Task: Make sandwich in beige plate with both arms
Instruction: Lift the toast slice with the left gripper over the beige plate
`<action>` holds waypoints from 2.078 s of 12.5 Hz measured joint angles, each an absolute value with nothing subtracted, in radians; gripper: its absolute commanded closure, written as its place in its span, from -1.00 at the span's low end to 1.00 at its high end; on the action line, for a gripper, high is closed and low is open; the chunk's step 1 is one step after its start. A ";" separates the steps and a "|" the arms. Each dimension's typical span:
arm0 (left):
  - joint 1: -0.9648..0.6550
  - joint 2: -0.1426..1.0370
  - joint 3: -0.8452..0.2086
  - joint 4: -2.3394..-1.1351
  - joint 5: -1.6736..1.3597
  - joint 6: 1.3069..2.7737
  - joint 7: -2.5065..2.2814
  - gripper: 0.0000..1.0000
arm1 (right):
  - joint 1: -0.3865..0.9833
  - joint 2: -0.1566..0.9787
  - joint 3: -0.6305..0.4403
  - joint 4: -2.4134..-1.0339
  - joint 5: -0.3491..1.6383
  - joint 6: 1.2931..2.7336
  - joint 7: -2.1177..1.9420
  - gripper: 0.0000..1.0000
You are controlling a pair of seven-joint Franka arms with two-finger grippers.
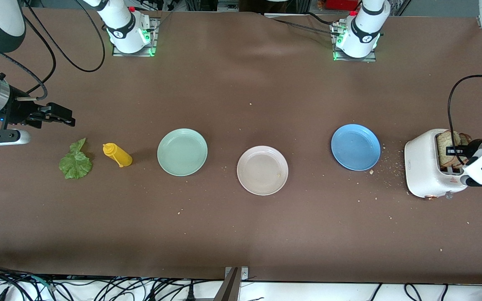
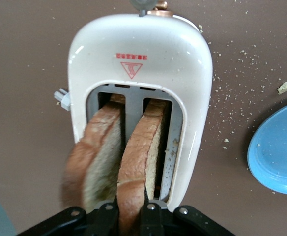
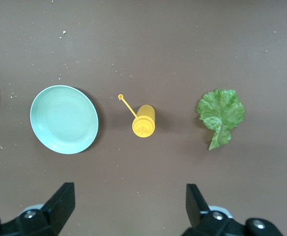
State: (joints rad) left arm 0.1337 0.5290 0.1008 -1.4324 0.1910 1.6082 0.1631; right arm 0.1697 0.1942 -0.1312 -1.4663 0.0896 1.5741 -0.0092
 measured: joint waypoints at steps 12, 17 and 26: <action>0.087 0.540 0.075 -1.172 -0.222 1.258 0.152 1.00 | 0.138 0.200 -0.155 -1.491 0.090 1.561 -0.254 -0.99; -0.039 0.690 0.040 -1.212 -0.617 1.265 0.092 1.00 | 0.116 0.236 -0.158 -1.508 0.092 1.547 -0.364 -0.99; -0.306 0.847 0.035 -1.212 -0.897 1.675 0.076 1.00 | 0.004 0.269 -0.294 -1.723 0.441 1.682 -1.199 -0.99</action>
